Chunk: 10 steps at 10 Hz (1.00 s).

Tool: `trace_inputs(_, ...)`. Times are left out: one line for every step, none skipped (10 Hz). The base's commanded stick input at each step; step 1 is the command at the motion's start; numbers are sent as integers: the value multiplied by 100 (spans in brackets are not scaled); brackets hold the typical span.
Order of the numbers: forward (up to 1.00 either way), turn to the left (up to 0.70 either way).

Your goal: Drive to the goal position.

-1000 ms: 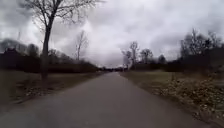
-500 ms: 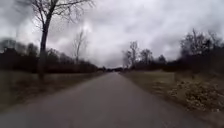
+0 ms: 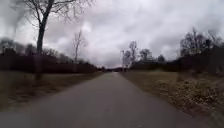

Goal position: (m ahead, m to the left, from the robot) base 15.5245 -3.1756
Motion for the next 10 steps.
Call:
trace_inputs(85,0)
trace_inputs(85,0)
trace_inputs(85,0)
trace_inputs(85,0)
trace_inputs(85,0)
trace_inputs(85,0)
trace_inputs(85,0)
trace_inputs(85,0)
trace_inputs(85,0)
trace_inputs(85,0)
